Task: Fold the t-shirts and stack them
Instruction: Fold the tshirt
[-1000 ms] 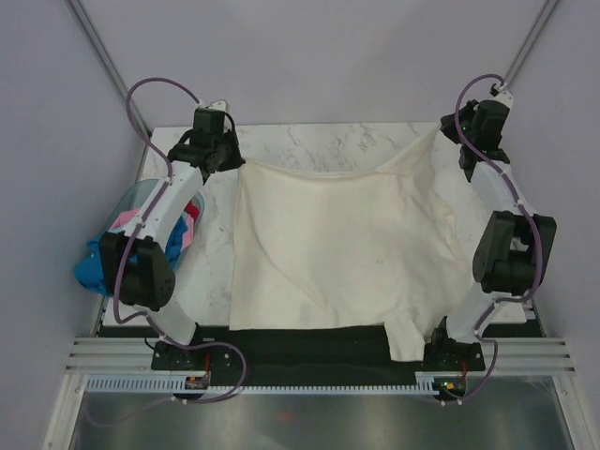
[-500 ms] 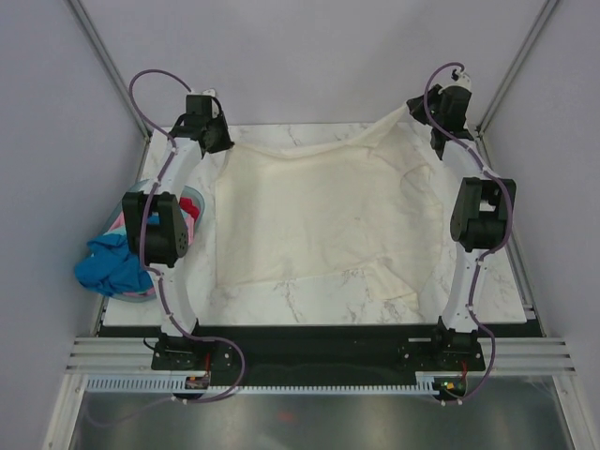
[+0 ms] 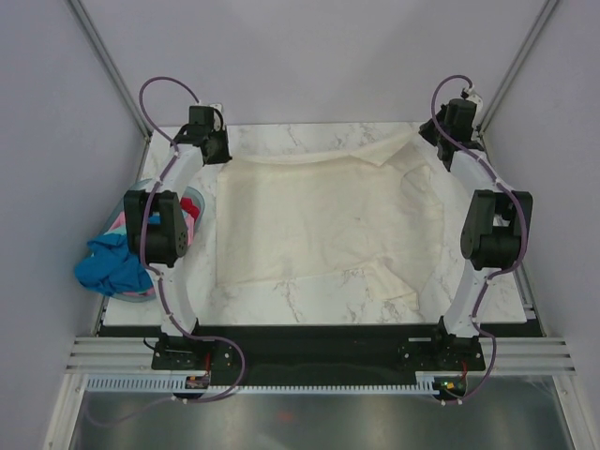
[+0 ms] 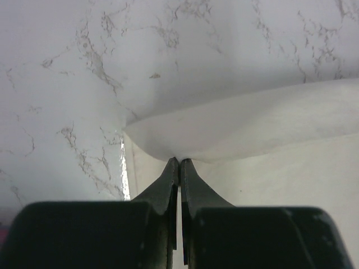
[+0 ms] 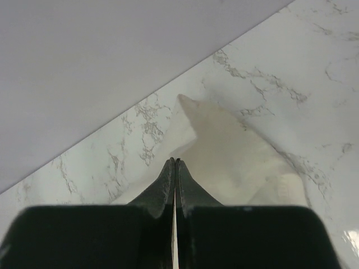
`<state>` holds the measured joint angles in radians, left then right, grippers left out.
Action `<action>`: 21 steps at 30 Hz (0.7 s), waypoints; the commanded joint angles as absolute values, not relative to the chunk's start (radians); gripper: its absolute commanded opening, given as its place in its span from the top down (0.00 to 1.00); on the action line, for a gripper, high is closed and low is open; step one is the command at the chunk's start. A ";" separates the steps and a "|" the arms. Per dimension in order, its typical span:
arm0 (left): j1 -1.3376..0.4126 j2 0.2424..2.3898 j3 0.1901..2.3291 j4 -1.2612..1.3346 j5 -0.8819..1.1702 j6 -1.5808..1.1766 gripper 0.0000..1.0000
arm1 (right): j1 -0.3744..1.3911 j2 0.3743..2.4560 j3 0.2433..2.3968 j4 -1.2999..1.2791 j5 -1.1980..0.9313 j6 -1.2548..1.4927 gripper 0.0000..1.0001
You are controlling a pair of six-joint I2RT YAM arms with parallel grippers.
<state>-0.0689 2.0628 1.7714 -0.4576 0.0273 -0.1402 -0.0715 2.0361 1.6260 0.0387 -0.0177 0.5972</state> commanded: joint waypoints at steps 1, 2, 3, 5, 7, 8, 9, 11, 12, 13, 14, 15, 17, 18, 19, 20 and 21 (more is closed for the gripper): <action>-0.064 1.976 1.721 -0.440 -0.023 -0.032 0.98 | -0.081 1.908 1.566 -0.044 0.046 0.575 1.00; -0.064 1.970 1.706 -0.440 -0.047 -0.029 0.98 | -0.083 1.895 1.549 -0.060 0.045 0.580 1.00; -0.064 1.957 1.677 -0.440 -0.057 -0.026 0.98 | -0.084 1.863 1.508 -0.064 0.041 0.581 1.00; -0.064 1.945 1.631 -0.440 -0.077 -0.029 0.98 | -0.087 1.813 1.453 -0.078 0.034 0.581 1.00; -0.064 1.934 1.605 -0.442 -0.078 -0.043 0.98 | -0.087 1.787 1.427 -0.110 0.035 0.575 1.00; -0.066 1.931 1.594 -0.440 -0.080 -0.044 0.98 | -0.089 1.773 1.407 -0.127 0.041 0.572 1.00; -0.066 1.930 1.571 -0.440 -0.086 -0.046 0.98 | -0.090 1.752 1.393 -0.143 0.043 0.563 1.00; -0.066 1.924 1.554 -0.442 -0.109 -0.048 0.98 | -0.090 1.730 1.361 -0.161 0.043 0.552 1.00; -0.066 1.921 1.539 -0.440 -0.110 -0.046 0.98 | -0.091 1.708 1.323 -0.160 0.052 0.543 1.00; -0.066 1.910 1.533 -0.443 -0.110 -0.048 0.98 | -0.091 1.697 1.306 -0.146 0.058 0.528 0.99; -0.066 1.902 1.526 -0.446 -0.110 -0.051 0.98 | -0.092 1.689 1.293 -0.146 0.064 0.523 0.99; -0.067 1.895 1.513 -0.448 -0.107 -0.057 0.98 | -0.094 1.680 1.279 -0.144 0.071 0.519 0.99; -0.071 1.867 1.494 -0.448 -0.109 -0.061 0.98 | -0.094 1.681 1.263 -0.143 0.063 0.517 0.99; -0.071 1.862 1.487 -0.449 -0.110 -0.063 0.98 | -0.094 1.683 1.252 -0.138 0.036 0.520 0.99; -0.072 1.852 1.480 -0.454 -0.115 -0.063 0.98 | -0.094 1.686 1.238 -0.120 0.020 0.528 1.00; -0.074 1.848 1.467 -0.456 -0.115 -0.066 0.98 | -0.094 1.687 1.208 -0.112 0.011 0.531 0.99; -0.075 1.847 1.457 -0.457 -0.114 -0.066 0.98 | -0.094 1.687 1.192 -0.103 0.008 0.532 1.00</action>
<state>-0.0727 1.9186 1.4773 -0.4671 -0.0780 -0.0910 -0.0856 1.7172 1.2377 -0.1394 0.0227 0.5442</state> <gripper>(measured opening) 0.034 0.007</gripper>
